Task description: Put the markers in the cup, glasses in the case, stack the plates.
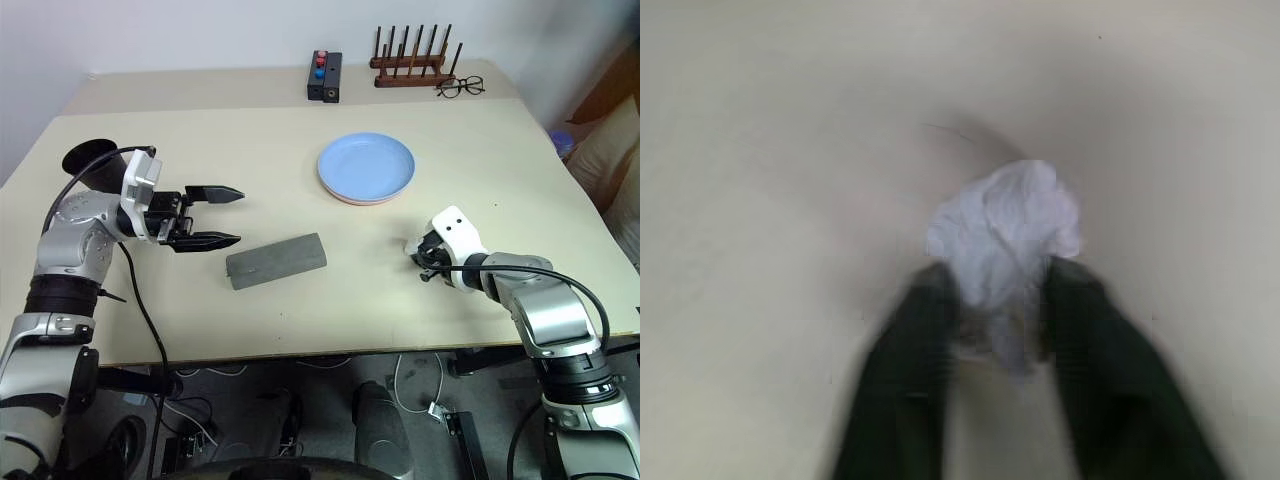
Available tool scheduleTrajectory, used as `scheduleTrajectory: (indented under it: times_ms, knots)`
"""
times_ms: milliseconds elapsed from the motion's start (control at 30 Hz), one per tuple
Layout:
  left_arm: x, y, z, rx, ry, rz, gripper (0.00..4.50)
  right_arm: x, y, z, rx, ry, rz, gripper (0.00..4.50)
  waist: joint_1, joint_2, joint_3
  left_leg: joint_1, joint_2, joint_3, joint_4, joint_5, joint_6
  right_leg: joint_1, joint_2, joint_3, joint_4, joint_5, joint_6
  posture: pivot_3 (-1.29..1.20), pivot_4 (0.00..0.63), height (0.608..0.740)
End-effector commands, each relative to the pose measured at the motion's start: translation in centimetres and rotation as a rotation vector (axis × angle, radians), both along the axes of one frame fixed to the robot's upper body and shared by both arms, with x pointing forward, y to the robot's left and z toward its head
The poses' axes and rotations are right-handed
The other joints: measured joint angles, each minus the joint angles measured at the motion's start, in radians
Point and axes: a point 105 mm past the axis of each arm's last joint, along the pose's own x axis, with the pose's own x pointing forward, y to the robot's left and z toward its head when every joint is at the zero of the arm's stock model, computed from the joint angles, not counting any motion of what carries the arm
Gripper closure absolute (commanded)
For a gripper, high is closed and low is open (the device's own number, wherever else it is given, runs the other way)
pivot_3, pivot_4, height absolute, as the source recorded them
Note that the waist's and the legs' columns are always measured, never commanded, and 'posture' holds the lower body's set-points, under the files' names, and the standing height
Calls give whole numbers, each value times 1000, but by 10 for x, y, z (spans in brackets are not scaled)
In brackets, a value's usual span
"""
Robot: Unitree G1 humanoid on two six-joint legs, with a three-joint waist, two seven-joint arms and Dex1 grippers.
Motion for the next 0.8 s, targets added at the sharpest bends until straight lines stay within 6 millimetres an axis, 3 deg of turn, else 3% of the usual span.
scheduleTrajectory:
  times_ms: [33,133,233,333,400,567,633,800]
  knots:
    - [-1,8,9,-2,-52,30,0,6,3,10,-2,-48,20,4395,0,0,0,0,0,0,0,0,0,0,0,0,0,0,0,0,150,740]
    - [2,11,12,-24,-67,66,0,12,5,23,11,-96,30,4395,0,0,0,0,0,0,0,0,0,0,0,0,0,0,0,0,150,740]
    - [14,16,18,-50,-112,156,0,28,15,64,91,-215,42,4395,-3,0,0,0,0,0,0,0,0,0,0,0,0,0,0,0,150,740]
    - [24,21,22,-86,-145,247,0,57,31,108,134,-374,39,4395,-6,0,0,0,0,0,0,0,0,-1,0,0,0,0,0,0,150,740]
    - [28,23,25,-104,-162,292,0,71,41,118,141,-429,42,4395,-4,0,0,0,0,0,0,0,-1,-1,0,0,0,0,0,0,150,740]
    - [39,26,19,-99,-169,426,0,108,70,121,154,-490,47,4395,-2,-1,0,0,0,0,0,3,-5,-1,-1,0,0,0,0,0,150,740]
    - [38,25,15,-100,-164,444,0,120,83,114,146,-492,61,4395,-5,-1,0,0,-1,0,0,3,-5,-1,-1,0,-1,0,0,0,150,740]
    - [32,21,11,-94,-175,459,0,134,91,90,105,-436,90,4395,-7,0,0,-1,-1,0,-1,3,-6,-2,-1,0,0,0,0,0,150,740]
